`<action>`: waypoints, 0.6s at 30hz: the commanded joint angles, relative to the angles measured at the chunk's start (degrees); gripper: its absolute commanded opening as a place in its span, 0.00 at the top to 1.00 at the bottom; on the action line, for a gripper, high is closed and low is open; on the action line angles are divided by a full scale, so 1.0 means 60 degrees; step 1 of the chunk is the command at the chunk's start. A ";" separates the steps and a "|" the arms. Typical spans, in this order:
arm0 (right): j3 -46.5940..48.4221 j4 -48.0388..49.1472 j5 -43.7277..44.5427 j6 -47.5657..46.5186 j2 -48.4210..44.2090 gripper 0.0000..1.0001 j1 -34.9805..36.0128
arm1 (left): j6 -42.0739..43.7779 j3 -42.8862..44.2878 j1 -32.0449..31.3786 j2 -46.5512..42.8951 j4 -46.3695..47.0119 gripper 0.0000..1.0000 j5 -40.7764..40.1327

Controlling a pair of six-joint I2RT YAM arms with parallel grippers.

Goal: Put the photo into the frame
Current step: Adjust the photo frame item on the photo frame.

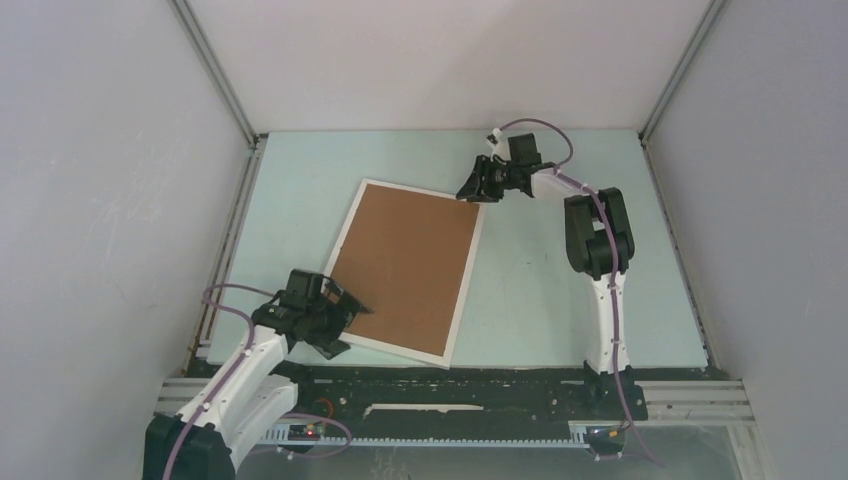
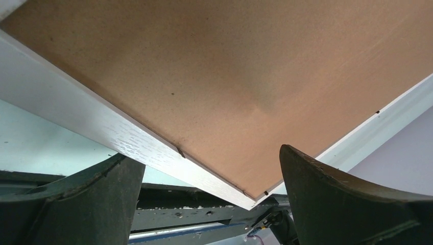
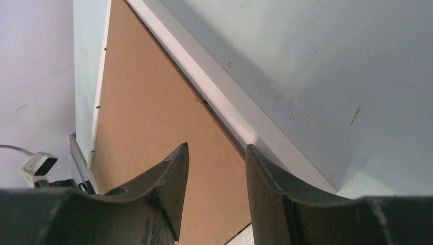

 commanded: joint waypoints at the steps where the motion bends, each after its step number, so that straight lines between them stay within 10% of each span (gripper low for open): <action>1: -0.0834 -0.0341 -0.2563 0.1189 -0.0681 0.49 0.0732 | -0.0302 -0.0157 -0.0073 -0.0187 0.1207 0.00 0.0255; 18: -0.0864 -0.0987 -0.1417 0.1267 -0.1076 0.49 0.1058 | -0.0335 -0.0196 -0.0077 -0.0272 0.1243 0.00 0.0274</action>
